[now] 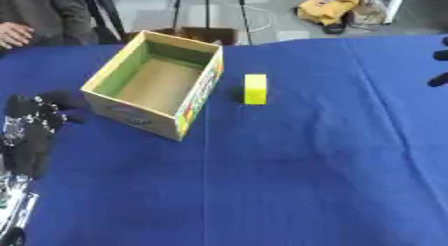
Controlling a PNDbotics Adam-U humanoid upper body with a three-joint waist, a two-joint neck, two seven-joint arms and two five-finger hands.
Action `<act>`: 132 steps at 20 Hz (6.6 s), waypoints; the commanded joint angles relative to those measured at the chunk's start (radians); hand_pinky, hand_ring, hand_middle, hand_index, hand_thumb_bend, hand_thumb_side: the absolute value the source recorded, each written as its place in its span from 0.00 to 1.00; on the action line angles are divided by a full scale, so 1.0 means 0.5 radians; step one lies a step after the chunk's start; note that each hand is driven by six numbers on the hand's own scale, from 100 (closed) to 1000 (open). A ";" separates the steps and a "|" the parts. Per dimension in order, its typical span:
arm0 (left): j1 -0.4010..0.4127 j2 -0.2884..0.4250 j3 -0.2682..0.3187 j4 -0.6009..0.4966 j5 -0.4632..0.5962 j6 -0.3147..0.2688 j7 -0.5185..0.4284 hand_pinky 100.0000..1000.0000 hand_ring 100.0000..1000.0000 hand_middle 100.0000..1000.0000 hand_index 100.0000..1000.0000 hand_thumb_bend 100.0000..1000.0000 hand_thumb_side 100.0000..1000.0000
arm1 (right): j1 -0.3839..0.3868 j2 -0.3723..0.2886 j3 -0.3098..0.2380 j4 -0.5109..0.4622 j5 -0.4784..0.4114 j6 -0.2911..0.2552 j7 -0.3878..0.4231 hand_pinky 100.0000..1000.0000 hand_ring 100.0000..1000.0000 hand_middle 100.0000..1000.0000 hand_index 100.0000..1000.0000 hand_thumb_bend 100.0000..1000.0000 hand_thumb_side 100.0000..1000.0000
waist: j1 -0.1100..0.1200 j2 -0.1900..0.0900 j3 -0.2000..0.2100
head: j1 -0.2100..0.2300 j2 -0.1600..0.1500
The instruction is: Pick up objects on the table and place them in the box.
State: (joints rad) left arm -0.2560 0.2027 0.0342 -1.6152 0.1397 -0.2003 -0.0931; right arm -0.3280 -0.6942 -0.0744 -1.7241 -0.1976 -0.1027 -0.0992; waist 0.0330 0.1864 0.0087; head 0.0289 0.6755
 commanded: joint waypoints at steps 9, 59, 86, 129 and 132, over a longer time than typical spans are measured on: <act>-0.058 0.051 -0.053 -0.033 0.003 0.003 -0.058 0.54 0.67 0.51 0.70 0.79 0.88 | -0.778 -0.211 0.221 1.114 0.622 -0.080 0.693 0.51 0.83 0.86 0.85 0.66 0.27 | -0.060 -0.004 0.178 | -0.128 -0.120; -0.130 -0.013 -0.107 -0.042 0.019 0.010 -0.112 0.54 0.66 0.51 0.69 0.81 0.88 | -1.197 0.366 0.329 1.848 1.379 -0.289 1.216 0.47 0.63 0.58 0.73 0.47 0.12 | -0.080 0.083 0.454 | -0.343 -0.196; -0.129 -0.024 -0.124 -0.044 0.024 0.011 -0.124 0.54 0.66 0.51 0.69 0.82 0.88 | -1.402 0.473 0.464 1.350 1.333 -0.290 0.932 0.28 0.21 0.34 0.54 0.08 0.17 | -0.077 0.041 0.576 | -0.368 -0.209; -0.101 0.012 -0.019 -0.027 0.003 -0.003 -0.017 0.54 0.66 0.50 0.69 0.83 0.87 | -0.466 0.133 0.223 0.255 0.306 -0.106 0.251 0.44 0.76 0.72 0.72 0.25 0.54 | -0.036 0.029 0.137 | -0.036 -0.197; -0.102 0.016 -0.015 -0.020 0.000 -0.004 -0.010 0.54 0.66 0.50 0.69 0.83 0.87 | -0.250 0.159 0.148 0.135 0.214 -0.056 0.171 0.41 0.74 0.70 0.71 0.26 0.53 | -0.024 0.031 0.070 | -0.010 -0.193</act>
State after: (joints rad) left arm -0.2981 0.1865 0.0171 -1.6145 0.1402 -0.2015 -0.1037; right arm -0.4462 -0.5915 0.0249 -1.6097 -0.0583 -0.1406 0.0054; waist 0.0220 0.2202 0.0390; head 0.0161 0.5717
